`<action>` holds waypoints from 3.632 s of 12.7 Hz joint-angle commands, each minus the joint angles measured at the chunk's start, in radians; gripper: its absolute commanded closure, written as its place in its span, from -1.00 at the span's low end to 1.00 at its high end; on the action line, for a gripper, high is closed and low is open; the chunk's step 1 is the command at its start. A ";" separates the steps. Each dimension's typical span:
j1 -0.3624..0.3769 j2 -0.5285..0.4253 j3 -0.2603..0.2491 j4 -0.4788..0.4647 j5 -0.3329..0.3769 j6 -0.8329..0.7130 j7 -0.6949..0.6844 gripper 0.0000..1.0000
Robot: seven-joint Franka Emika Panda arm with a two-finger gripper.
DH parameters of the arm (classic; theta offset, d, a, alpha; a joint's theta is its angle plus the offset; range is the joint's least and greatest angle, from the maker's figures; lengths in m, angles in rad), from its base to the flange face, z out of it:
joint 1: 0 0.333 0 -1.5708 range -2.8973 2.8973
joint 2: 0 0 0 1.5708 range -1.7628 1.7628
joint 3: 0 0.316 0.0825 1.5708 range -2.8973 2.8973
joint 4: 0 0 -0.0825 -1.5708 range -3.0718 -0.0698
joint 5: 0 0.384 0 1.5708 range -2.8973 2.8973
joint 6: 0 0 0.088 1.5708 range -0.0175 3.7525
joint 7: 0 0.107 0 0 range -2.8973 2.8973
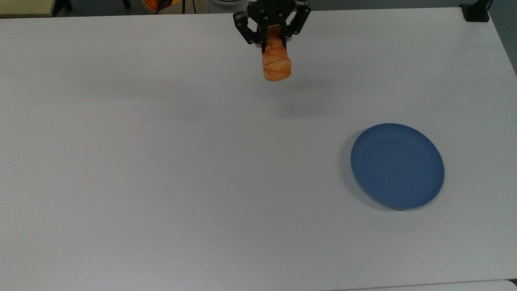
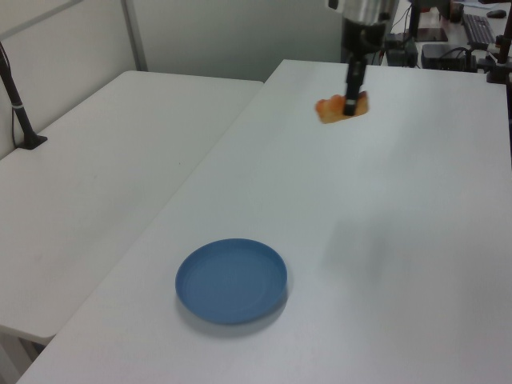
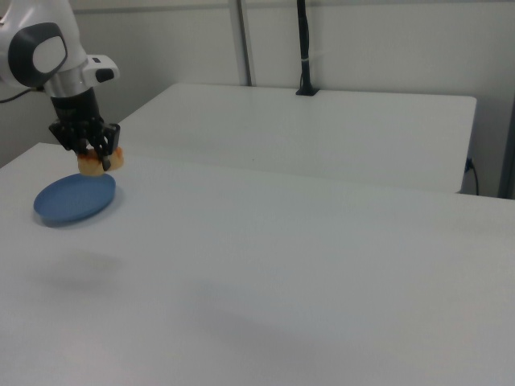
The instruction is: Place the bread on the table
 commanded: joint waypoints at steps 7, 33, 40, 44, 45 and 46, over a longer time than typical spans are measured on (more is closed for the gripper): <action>-0.122 -0.056 0.000 -0.233 0.006 -0.139 -0.346 0.22; -0.113 -0.014 0.006 -0.700 0.006 0.579 -0.103 -0.22; -0.116 -0.020 0.006 -0.633 0.006 0.469 -0.076 -1.00; -0.125 -0.028 0.006 -0.377 0.007 0.190 0.007 -1.00; -0.127 -0.028 0.006 -0.326 0.009 0.148 0.016 -1.00; -0.127 -0.029 0.004 -0.280 0.010 0.110 0.024 -1.00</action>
